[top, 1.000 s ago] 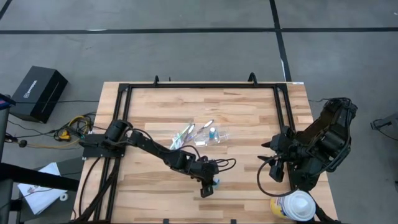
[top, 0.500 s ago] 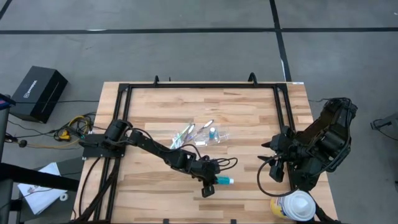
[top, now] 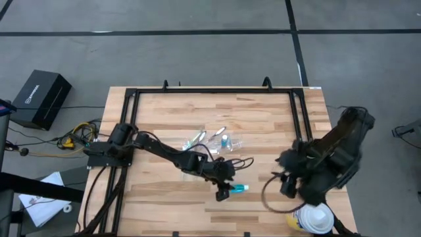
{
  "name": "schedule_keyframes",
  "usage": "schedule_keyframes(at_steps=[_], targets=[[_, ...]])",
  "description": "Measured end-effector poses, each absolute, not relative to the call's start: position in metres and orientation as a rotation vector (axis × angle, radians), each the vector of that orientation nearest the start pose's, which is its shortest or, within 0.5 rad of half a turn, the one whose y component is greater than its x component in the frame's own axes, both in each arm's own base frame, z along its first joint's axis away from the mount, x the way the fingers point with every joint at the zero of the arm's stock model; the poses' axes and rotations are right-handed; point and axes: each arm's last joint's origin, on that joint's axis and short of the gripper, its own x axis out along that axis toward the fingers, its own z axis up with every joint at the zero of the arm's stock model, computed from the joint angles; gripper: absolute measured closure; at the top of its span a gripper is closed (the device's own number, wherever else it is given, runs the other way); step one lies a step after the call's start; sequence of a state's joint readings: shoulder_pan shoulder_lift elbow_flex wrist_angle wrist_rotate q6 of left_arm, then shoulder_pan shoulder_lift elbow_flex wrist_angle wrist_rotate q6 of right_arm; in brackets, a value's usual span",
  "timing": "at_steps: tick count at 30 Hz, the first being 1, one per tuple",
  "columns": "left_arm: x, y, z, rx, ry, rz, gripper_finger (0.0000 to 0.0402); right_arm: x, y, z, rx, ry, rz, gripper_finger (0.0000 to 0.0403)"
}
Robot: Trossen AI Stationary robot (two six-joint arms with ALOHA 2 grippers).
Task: Pick & Place toothbrushing station
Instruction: Put the blue mouthwash bottle into the transparent organizer
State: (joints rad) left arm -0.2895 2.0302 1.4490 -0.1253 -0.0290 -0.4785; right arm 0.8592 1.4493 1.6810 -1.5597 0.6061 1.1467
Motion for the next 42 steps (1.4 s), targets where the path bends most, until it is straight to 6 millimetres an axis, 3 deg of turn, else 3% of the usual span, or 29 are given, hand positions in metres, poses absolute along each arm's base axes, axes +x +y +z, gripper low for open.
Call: schedule_keyframes(at_steps=[4,7,10,19,27,34,42], targets=[[0.43,-0.114,0.197,-0.317,0.75,-0.056,0.0199,0.175,0.18,0.346,0.126,1.033,-0.353,0.0194],[0.424,-0.1,0.202,-0.277,0.801,-0.025,0.0199,0.18,0.188,0.307,0.172,1.092,-0.329,0.0194],[0.417,-0.086,0.214,-0.248,0.824,0.015,0.0204,0.185,0.19,0.283,0.257,1.074,-0.286,0.0194],[0.375,-0.034,0.291,-0.169,0.772,0.112,0.021,0.21,0.176,0.245,0.308,1.075,-0.208,0.0194],[0.331,-0.005,0.322,-0.124,0.863,0.202,0.0216,0.232,0.148,0.217,0.313,1.107,-0.11,0.0194],[0.325,-0.005,0.324,-0.124,0.874,0.209,0.0222,0.238,0.122,0.19,0.322,1.169,-0.017,0.0194],[0.317,-0.02,0.271,-0.185,0.986,0.221,0.0216,0.24,0.115,0.176,0.331,1.143,0.048,0.0194]])
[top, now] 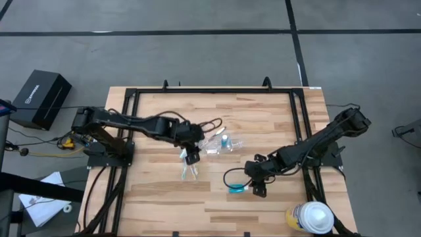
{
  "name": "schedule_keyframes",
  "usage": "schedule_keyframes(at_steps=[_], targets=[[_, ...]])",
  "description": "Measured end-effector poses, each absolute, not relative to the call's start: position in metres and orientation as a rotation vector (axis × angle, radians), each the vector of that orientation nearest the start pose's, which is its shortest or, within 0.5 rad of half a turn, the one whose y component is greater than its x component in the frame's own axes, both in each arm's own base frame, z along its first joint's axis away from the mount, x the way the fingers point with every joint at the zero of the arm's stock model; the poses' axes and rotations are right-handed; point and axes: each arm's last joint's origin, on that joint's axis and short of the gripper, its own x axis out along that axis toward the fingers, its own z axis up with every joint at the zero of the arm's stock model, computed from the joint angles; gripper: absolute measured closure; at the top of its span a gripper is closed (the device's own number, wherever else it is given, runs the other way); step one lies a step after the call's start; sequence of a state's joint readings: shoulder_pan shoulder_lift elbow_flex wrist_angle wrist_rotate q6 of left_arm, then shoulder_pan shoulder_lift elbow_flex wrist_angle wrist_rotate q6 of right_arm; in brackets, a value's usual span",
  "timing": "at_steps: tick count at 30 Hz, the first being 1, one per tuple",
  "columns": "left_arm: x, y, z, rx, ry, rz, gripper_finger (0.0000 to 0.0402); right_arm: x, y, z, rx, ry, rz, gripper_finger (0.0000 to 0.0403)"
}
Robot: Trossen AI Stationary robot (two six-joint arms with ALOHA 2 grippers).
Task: Pick & Place toothbrushing station
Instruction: Put the blue mouthwash bottle into the transparent organizer
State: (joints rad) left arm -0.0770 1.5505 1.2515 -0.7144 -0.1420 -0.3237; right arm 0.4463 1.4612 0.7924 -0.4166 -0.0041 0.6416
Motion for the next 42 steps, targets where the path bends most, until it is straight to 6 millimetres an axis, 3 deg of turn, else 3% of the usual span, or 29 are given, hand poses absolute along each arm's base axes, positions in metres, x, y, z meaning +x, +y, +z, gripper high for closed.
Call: schedule_keyframes(at_steps=[5,10,16,20,28,32,37,42], targets=[[0.317,-0.031,0.249,-0.26,0.936,0.214,0.0215,0.24,0.11,0.168,0.349,1.127,0.076,0.0194],[0.316,-0.032,0.24,-0.295,0.928,0.229,0.0215,0.236,0.104,0.156,0.384,1.126,0.105,0.0194],[0.317,-0.032,0.24,-0.299,0.913,0.227,0.0215,0.239,0.106,0.141,0.409,1.161,0.132,0.0194],[0.318,-0.032,0.241,-0.298,0.899,0.225,0.0215,0.251,0.117,0.124,0.453,1.164,0.183,0.0194],[0.316,-0.032,0.247,-0.3,0.871,0.225,0.0215,0.277,0.133,0.117,0.411,1.181,0.234,0.0197],[0.315,-0.032,0.25,-0.301,0.859,0.223,0.0215,0.282,0.131,0.117,0.412,1.167,0.214,0.0227],[0.315,-0.031,0.25,-0.299,0.858,0.23,0.0215,0.286,0.126,0.118,0.429,1.159,0.21,0.0331],[0.315,-0.031,0.25,-0.299,0.857,0.229,0.0215,0.289,0.121,0.118,0.457,1.158,0.212,0.0332]])
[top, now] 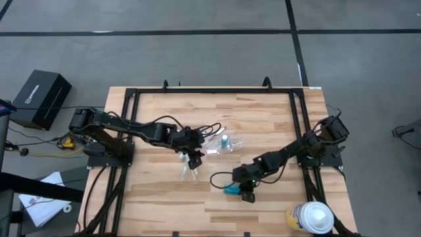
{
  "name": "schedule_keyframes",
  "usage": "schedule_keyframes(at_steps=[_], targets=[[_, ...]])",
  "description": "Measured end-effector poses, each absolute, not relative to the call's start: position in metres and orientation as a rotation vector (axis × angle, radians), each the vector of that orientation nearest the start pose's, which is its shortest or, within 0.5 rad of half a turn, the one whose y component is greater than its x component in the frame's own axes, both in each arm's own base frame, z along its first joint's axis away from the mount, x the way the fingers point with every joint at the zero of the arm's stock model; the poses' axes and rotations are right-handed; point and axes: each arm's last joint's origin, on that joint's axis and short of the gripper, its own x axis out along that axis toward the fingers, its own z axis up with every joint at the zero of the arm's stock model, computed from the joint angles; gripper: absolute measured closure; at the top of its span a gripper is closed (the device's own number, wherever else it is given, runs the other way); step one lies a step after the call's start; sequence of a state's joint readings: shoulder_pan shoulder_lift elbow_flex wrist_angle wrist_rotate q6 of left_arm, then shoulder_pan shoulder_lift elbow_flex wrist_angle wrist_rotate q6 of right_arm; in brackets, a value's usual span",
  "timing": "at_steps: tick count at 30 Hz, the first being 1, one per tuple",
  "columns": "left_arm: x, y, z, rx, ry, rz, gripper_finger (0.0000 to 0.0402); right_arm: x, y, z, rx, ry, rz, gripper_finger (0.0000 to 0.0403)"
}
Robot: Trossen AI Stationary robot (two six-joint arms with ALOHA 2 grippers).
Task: Pick & Place toothbrushing station
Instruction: Put the blue mouthwash bottle into the transparent organizer
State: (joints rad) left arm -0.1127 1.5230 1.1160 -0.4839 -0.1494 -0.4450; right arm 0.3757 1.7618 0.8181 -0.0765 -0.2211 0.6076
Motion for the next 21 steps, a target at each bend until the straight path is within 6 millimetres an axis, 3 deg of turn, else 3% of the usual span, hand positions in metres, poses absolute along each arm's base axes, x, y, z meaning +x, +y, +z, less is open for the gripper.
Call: schedule_keyframes(at_steps=[7,15,21], targets=[[0.318,-0.034,0.253,-0.311,0.822,0.2,0.0215,0.287,0.11,0.131,0.472,1.128,0.17,0.0332],[0.322,-0.042,0.258,-0.33,0.761,0.137,0.0215,0.278,0.093,0.19,0.51,0.929,0.171,0.0332],[0.323,-0.04,0.285,-0.386,0.57,0.071,0.0215,0.263,0.082,0.228,0.49,0.864,0.11,0.0332]])
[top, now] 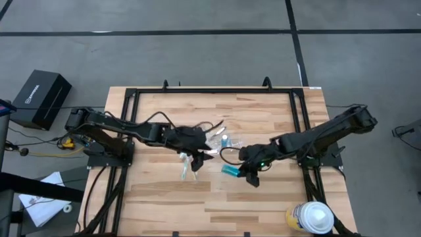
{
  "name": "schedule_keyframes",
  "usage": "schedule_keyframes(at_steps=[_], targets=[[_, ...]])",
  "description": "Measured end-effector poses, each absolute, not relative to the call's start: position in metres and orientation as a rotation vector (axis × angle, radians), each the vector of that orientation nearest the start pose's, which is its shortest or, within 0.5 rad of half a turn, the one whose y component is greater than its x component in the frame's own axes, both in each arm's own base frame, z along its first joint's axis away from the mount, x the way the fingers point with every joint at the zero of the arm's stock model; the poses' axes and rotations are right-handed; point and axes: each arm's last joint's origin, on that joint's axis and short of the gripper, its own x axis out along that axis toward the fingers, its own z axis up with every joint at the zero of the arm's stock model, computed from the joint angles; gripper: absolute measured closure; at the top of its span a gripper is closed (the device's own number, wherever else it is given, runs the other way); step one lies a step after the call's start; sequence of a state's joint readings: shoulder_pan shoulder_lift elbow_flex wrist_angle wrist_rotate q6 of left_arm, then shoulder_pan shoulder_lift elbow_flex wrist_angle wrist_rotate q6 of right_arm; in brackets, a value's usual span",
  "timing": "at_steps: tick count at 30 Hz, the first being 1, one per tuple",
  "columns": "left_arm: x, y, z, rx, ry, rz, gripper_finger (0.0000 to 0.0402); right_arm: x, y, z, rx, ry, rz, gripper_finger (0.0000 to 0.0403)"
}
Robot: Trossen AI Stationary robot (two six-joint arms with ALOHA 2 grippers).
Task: Pick & Place toothbrushing station
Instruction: Put the blue mouthwash bottle into the transparent organizer
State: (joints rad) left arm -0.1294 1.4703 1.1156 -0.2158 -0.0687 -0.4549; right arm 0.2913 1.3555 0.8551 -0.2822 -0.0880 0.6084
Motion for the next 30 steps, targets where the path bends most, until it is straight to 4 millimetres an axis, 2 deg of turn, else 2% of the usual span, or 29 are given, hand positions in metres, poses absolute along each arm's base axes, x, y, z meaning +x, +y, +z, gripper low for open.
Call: schedule_keyframes(at_steps=[4,10,14,20,30], targets=[[0.319,-0.031,0.306,-0.491,0.451,0.055,0.0215,0.267,0.081,0.249,0.429,0.846,0.096,0.0332],[0.313,-0.018,0.321,-0.656,0.394,0.018,0.0209,0.282,0.082,0.28,0.339,0.794,0.048,0.0332],[0.312,-0.018,0.329,-0.689,0.338,-0.027,0.0202,0.293,0.083,0.298,0.261,0.783,0.01,0.0332],[0.309,-0.026,0.334,-0.728,0.33,-0.068,0.0203,0.304,0.082,0.319,0.206,0.738,-0.012,0.0332],[0.308,-0.03,0.335,-0.734,0.334,-0.079,0.0203,0.298,0.078,0.343,0.171,0.726,-0.044,0.0332]])
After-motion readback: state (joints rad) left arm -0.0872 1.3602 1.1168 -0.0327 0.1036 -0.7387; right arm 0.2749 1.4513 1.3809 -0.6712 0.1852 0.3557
